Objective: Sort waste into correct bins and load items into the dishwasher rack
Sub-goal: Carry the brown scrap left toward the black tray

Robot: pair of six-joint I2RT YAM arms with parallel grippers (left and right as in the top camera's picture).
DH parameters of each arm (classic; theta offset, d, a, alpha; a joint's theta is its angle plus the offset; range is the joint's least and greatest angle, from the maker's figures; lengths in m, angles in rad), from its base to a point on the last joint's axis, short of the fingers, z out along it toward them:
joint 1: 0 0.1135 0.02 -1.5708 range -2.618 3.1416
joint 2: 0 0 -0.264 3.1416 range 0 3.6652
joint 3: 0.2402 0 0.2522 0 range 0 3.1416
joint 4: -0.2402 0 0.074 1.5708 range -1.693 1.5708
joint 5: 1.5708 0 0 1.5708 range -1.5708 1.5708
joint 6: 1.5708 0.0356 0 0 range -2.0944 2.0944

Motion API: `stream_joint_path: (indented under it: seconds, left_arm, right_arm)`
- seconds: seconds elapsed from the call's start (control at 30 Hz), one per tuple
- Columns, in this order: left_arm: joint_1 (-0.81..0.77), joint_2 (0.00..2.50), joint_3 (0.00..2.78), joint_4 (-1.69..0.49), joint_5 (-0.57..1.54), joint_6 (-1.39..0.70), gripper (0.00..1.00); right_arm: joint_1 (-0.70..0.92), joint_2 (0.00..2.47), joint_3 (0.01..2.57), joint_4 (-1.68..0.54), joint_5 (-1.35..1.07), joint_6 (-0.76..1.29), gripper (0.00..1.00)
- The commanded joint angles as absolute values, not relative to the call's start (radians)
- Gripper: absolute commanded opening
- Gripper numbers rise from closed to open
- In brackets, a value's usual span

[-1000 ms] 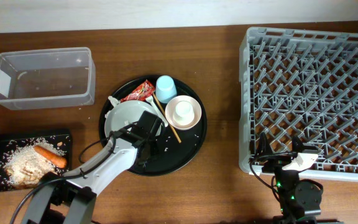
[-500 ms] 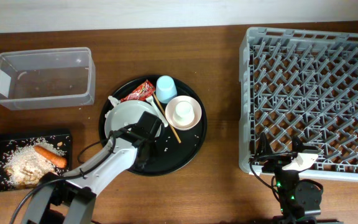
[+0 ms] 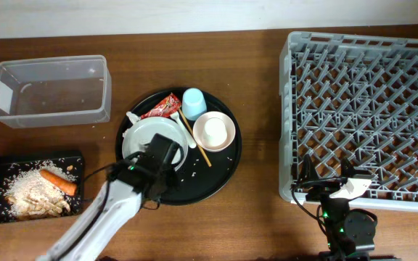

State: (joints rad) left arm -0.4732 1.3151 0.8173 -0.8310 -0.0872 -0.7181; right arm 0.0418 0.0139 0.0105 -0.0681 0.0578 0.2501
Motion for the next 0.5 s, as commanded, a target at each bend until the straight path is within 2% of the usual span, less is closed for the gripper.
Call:
stream_joint_path:
  seconds: [0.0, 0.13, 0.23, 0.47]
  left_arm:
    - [-0.424, 1.196, 0.837, -0.867, -0.171, -0.702, 0.41]
    - [-0.304, 1.1, 0.837, -0.912, -0.272, -0.702, 0.41]
    - [-0.157, 1.052, 0.837, -0.917, -0.318, -0.676, 0.41]
    - [0.165, 1.084, 0.837, -0.849, -0.358, -0.665, 0.42]
  right_arm:
    - [0.038, 0.006, 0.006, -0.076, 0.056, 0.24, 0.99]
    - [0.038, 0.006, 0.006, -0.076, 0.056, 0.24, 0.99]
    - [0.038, 0.006, 0.006, -0.076, 0.056, 0.24, 0.99]
    - [0.038, 0.006, 0.006, -0.076, 0.056, 0.24, 0.99]
